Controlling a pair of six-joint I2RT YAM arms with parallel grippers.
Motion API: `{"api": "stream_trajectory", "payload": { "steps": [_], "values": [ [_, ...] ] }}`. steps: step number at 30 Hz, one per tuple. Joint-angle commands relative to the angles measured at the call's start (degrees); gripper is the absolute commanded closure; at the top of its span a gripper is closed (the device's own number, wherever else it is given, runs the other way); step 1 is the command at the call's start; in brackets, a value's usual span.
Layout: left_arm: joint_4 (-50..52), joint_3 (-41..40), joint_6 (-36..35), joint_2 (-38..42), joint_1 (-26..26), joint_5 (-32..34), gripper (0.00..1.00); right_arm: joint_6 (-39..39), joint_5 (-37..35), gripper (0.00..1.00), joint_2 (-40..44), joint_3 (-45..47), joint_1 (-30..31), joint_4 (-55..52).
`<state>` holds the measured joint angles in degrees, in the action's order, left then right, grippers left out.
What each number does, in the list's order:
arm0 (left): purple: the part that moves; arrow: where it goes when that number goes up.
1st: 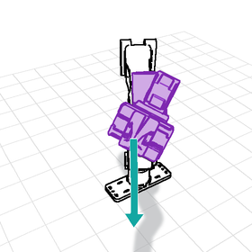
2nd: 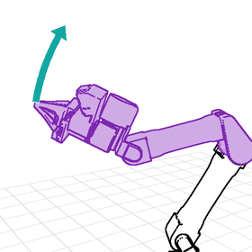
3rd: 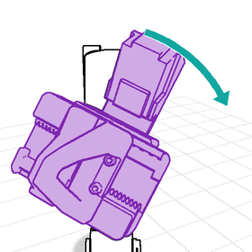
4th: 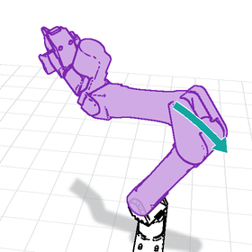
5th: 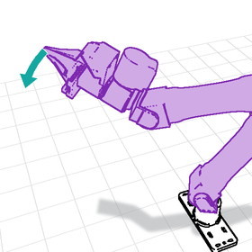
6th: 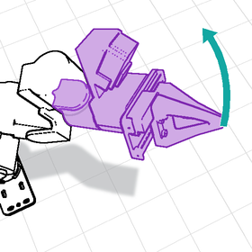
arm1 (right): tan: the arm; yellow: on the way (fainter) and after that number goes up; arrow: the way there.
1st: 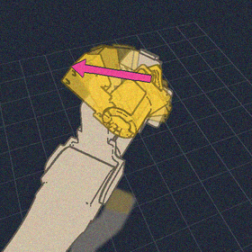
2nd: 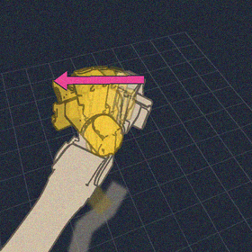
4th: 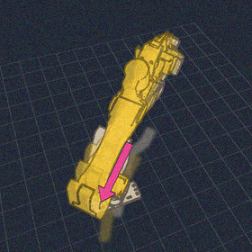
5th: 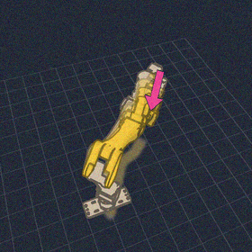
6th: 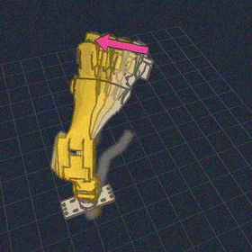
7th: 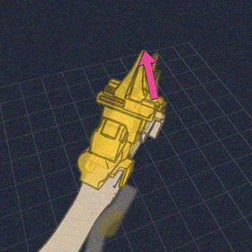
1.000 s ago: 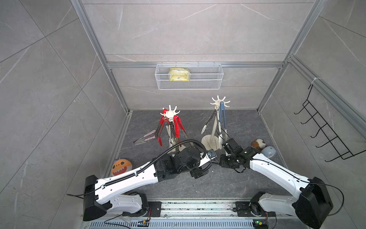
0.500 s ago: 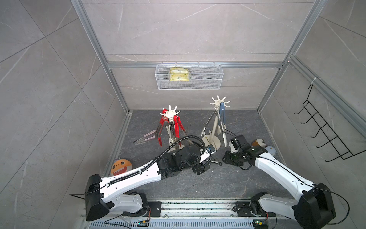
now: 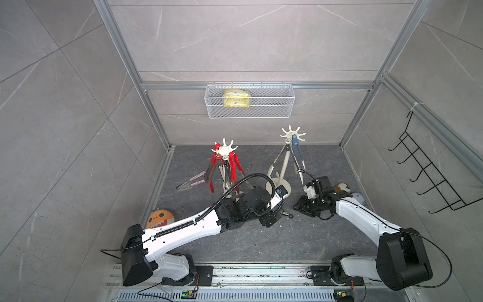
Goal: Hang food tongs on kitchen utensil racks
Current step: Move the food tongs to the center of the board.
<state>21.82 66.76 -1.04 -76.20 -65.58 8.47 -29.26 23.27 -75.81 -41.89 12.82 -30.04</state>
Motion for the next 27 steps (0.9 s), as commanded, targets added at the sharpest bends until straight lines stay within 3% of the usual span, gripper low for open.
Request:
{"api": "stream_trajectory", "payload": {
  "steps": [1,10,18,27],
  "values": [
    [-2.9,-0.4,3.4,1.6,0.2,0.9,0.21,-3.1,3.0,0.59,0.3,3.2,-0.2,5.2],
    [-2.5,-2.0,4.2,4.1,0.2,3.2,0.20,-7.0,4.8,0.59,-0.3,5.7,-0.4,10.5],
    [-2.1,-2.3,3.9,6.8,0.2,3.9,0.20,-23.9,9.4,0.61,-3.9,11.6,-2.6,31.0],
    [-2.2,-3.6,2.5,10.5,0.1,5.1,0.19,-28.5,9.1,0.68,-2.5,14.9,-2.7,32.4]
  ]
}}
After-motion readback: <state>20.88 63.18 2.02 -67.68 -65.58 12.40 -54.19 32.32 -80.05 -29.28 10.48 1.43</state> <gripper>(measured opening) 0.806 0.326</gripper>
